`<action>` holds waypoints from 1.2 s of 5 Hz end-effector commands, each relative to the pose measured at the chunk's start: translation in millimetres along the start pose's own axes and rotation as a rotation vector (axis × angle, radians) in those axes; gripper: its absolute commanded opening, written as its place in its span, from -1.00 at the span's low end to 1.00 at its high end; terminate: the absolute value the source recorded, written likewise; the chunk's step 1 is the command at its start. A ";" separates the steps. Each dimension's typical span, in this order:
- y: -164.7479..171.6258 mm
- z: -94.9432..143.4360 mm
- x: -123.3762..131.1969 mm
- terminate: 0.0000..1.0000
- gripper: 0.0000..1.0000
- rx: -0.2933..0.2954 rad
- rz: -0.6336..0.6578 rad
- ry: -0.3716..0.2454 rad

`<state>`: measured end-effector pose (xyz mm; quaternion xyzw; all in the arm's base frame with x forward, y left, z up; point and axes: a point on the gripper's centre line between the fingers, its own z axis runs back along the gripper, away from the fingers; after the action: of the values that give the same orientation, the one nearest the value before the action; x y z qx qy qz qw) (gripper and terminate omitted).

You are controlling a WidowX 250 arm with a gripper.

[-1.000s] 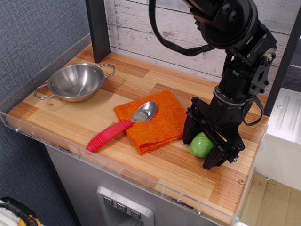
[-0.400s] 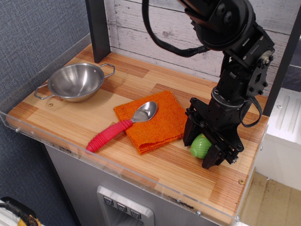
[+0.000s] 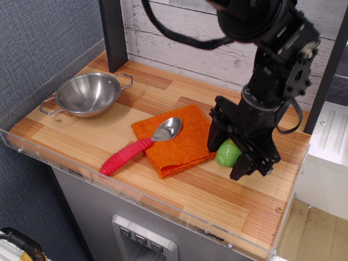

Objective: Place the green lime behind the orange towel

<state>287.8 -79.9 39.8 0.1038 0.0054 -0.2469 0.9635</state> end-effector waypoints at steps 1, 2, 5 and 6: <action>3.2 33.1 4.6 -1.00 -1.00 0.037 0.024 -0.092; 7.5 47.4 9.7 -1.00 -1.00 0.066 0.078 -0.102; 43.6 62.8 7.8 -1.00 -1.00 0.089 0.246 -0.095; 60.4 58.8 2.6 -1.00 -1.00 0.092 0.288 -0.077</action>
<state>314.9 -38.3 87.1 0.1408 -0.0210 -0.1124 0.9834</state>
